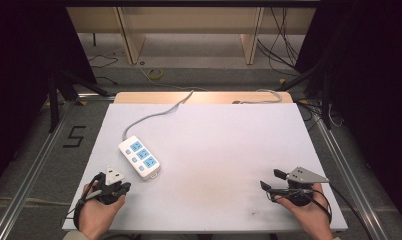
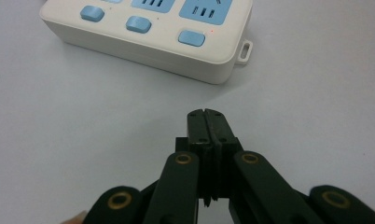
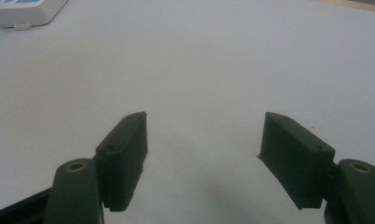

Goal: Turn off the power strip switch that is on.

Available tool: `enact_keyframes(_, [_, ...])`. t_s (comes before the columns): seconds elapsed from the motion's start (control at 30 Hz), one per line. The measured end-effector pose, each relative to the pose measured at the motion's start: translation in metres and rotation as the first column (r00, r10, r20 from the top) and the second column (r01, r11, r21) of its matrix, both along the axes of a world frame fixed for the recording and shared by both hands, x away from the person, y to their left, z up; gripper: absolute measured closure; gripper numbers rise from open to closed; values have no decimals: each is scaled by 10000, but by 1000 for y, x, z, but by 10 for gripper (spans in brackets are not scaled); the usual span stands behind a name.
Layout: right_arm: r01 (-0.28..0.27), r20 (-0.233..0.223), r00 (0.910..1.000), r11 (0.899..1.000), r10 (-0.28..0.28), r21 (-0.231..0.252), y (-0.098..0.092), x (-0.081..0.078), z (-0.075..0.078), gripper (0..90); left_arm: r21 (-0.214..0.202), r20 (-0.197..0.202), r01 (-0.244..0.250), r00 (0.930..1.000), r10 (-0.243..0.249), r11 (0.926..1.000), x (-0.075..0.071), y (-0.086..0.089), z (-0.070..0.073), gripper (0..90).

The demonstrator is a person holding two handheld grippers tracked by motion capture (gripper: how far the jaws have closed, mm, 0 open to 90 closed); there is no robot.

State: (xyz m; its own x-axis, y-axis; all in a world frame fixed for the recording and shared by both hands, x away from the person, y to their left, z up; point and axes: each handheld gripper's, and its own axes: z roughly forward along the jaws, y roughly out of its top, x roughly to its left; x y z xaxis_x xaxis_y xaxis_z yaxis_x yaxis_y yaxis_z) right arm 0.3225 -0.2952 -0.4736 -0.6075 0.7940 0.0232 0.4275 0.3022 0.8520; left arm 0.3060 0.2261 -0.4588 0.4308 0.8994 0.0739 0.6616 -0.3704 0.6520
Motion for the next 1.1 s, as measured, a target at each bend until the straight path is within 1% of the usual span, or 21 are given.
enact_keyframes(0.43, [-12, 25, 10000, 10000, 12, 7, 0, 0, 0, 326, -20, -39, -153, 9999, 153, 9999, 5, -1, 4, 897])
enact_keyframes(0.5, [-19, 33, 10000, 10000, 19, 3, 0, 0, 0, 326, 20, -95, -146, 9998, 146, 9999, 6, -1, 5, 897])
enact_keyframes(1.1, [-43, 19, 10000, 10000, 43, -8, 1, 0, 0, 324, -31, -124, -216, 9997, 216, 9998, 11, -2, 9, 897])
